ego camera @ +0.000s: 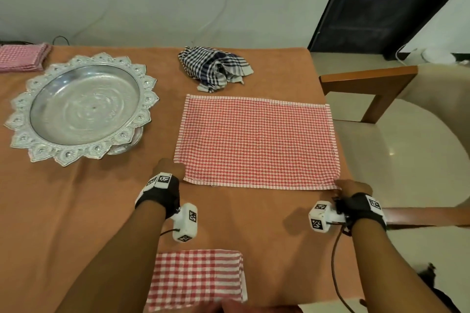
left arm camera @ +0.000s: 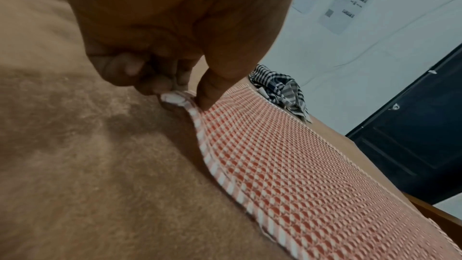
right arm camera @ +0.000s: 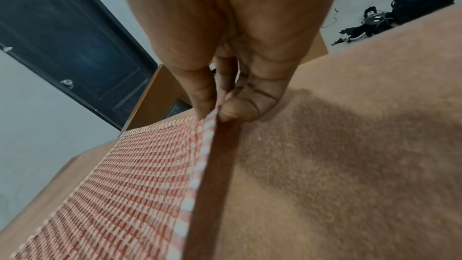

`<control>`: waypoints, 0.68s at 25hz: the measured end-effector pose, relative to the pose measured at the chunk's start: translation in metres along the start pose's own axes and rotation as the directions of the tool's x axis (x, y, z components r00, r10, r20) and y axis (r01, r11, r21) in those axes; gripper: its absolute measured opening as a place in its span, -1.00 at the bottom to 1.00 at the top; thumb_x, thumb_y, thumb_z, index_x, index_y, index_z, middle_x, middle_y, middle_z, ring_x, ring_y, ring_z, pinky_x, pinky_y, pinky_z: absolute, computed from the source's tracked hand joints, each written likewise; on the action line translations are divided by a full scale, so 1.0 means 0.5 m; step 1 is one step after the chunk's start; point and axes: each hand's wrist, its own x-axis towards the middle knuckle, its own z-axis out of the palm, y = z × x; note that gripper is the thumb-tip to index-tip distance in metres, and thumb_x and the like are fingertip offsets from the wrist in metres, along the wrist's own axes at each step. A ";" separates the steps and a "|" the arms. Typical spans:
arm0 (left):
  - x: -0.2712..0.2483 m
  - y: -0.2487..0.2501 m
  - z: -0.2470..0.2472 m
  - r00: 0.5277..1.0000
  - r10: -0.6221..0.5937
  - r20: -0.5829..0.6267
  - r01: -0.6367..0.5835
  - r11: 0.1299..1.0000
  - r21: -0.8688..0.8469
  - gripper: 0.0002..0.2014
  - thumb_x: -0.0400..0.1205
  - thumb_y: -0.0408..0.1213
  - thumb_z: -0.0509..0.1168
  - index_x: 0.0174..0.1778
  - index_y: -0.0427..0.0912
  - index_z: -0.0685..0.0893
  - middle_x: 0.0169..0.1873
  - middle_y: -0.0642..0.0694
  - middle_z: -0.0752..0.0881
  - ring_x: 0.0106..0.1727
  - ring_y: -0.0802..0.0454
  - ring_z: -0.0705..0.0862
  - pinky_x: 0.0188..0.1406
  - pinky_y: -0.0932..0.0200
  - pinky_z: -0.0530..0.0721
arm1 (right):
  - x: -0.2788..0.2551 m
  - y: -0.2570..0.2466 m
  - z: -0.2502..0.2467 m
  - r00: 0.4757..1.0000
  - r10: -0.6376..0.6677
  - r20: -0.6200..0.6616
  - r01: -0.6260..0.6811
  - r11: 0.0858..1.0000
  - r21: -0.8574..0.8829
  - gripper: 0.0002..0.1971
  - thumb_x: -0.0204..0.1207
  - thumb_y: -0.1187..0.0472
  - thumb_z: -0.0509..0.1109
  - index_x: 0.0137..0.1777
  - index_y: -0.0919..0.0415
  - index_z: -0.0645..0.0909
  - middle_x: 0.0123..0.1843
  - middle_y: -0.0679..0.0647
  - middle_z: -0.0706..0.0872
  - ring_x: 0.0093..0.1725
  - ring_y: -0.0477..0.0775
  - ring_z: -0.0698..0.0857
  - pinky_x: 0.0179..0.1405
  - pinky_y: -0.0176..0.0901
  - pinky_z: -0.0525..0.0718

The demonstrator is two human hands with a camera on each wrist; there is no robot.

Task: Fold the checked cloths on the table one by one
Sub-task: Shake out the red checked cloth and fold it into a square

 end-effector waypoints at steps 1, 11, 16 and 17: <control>0.002 -0.006 -0.005 1.000 0.010 -0.001 -0.010 1.000 0.010 -0.66 0.61 -0.30 0.22 0.26 -0.37 0.61 0.26 -0.32 0.63 0.22 -0.33 0.62 0.05 0.07 0.50 | 0.001 -0.001 -0.003 1.000 0.025 -0.013 -0.025 0.998 0.058 -0.58 0.47 0.35 0.44 0.35 0.33 0.60 0.28 0.40 0.63 0.22 0.40 0.64 0.26 0.02 0.60; -0.079 -0.145 0.015 0.986 0.042 -0.159 -0.054 0.996 -0.075 -0.67 0.49 -0.24 0.51 0.15 -0.19 0.68 0.11 -0.26 0.74 0.12 -0.28 0.69 0.09 0.04 0.57 | 0.059 0.109 -0.017 0.990 0.049 -0.134 -0.056 0.997 -0.047 -0.51 0.28 0.39 0.62 0.24 0.33 0.65 0.08 0.32 0.76 0.02 0.31 0.77 0.17 0.21 0.71; -0.122 -0.199 0.039 0.992 0.051 -0.117 -0.046 0.998 0.046 -0.61 0.48 -0.12 0.49 0.18 -0.05 0.55 0.02 -0.25 0.76 0.00 -0.27 0.70 -0.09 0.03 0.58 | 0.068 0.163 -0.049 0.989 0.010 -0.147 -0.049 0.962 -0.268 -0.54 0.23 0.30 0.67 0.16 0.27 0.69 0.03 0.28 0.79 -0.03 0.27 0.78 0.14 0.19 0.73; -0.126 -0.202 0.043 0.992 0.049 -0.116 -0.041 0.997 0.070 -0.61 0.50 -0.10 0.47 0.20 -0.03 0.54 0.01 -0.24 0.76 -0.02 -0.27 0.70 -0.11 0.03 0.58 | 0.059 0.165 -0.053 0.990 -0.005 -0.139 -0.039 0.950 -0.311 -0.54 0.24 0.29 0.66 0.17 0.26 0.68 0.06 0.28 0.78 -0.01 0.28 0.77 0.17 0.19 0.71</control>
